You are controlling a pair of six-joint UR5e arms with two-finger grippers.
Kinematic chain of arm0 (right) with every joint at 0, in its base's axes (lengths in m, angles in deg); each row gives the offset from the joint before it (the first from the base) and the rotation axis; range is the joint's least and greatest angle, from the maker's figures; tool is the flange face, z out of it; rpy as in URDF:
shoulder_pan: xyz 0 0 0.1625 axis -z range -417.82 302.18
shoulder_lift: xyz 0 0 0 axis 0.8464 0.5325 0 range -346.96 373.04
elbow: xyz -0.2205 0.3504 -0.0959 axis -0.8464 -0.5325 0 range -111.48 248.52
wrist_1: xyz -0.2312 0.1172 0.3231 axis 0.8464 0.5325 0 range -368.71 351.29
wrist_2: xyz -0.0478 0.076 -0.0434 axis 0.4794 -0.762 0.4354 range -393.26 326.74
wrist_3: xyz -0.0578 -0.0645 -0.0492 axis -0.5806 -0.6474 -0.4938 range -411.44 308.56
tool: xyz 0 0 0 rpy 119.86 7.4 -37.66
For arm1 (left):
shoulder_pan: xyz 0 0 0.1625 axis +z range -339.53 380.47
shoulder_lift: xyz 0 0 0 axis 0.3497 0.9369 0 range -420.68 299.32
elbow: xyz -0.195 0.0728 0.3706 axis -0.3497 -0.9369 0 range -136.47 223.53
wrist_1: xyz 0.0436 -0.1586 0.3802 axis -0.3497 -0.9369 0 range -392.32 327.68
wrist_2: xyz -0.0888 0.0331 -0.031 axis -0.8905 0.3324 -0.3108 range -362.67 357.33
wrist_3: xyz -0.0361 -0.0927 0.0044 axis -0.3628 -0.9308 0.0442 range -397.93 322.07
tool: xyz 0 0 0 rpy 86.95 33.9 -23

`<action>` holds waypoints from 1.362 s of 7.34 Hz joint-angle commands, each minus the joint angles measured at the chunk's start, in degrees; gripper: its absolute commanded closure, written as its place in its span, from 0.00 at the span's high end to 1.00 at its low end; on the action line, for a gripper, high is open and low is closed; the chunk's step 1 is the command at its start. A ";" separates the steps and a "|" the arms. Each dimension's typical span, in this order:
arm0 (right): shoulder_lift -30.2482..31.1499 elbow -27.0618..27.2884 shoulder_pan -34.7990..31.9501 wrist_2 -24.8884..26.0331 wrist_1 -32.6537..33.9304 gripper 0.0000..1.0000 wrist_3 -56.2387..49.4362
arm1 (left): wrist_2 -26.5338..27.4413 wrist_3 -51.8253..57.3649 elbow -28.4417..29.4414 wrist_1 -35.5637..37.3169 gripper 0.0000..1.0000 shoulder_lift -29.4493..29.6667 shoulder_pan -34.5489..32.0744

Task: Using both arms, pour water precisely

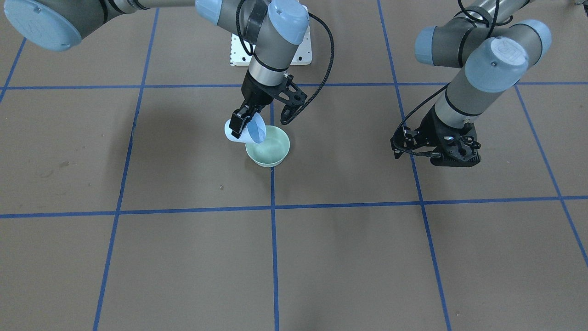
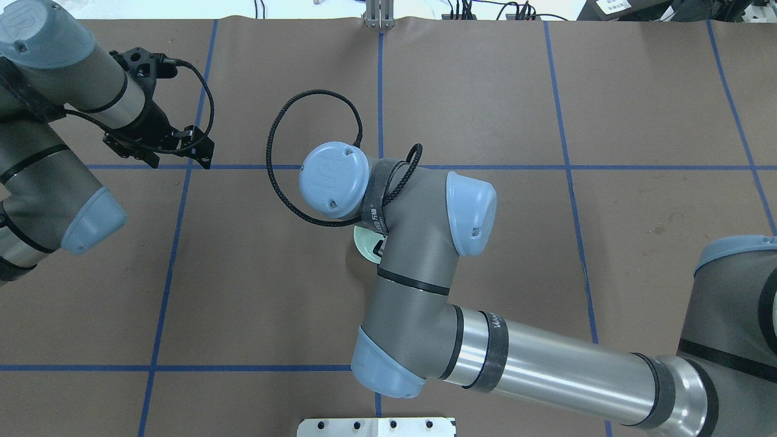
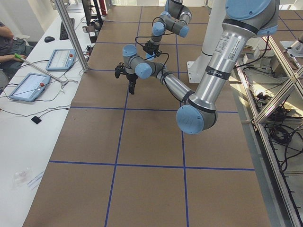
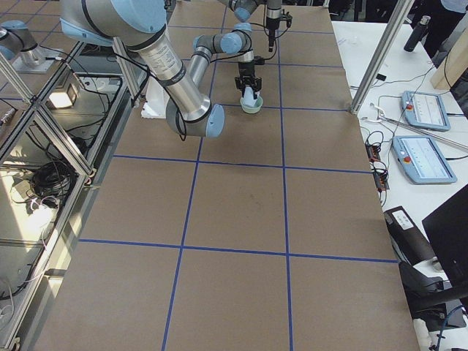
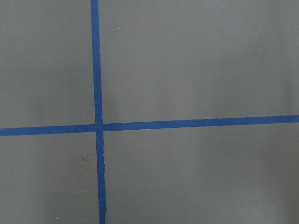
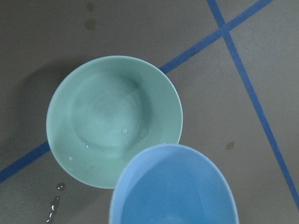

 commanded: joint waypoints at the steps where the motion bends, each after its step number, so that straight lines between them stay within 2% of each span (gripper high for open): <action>1: -1.14 -0.72 0.82 3.15 3.42 0.03 -2.28 | -0.03 0.00 0.05 -0.16 1.00 -0.39 -0.15; 7: -1.41 -1.16 3.91 9.40 7.21 0.01 -4.83 | -0.12 0.00 -0.21 -0.25 1.00 -1.09 -0.15; 10: -3.52 -2.48 4.96 13.53 11.43 0.00 -6.33 | -0.03 0.00 -0.21 -0.25 1.00 -1.27 -0.15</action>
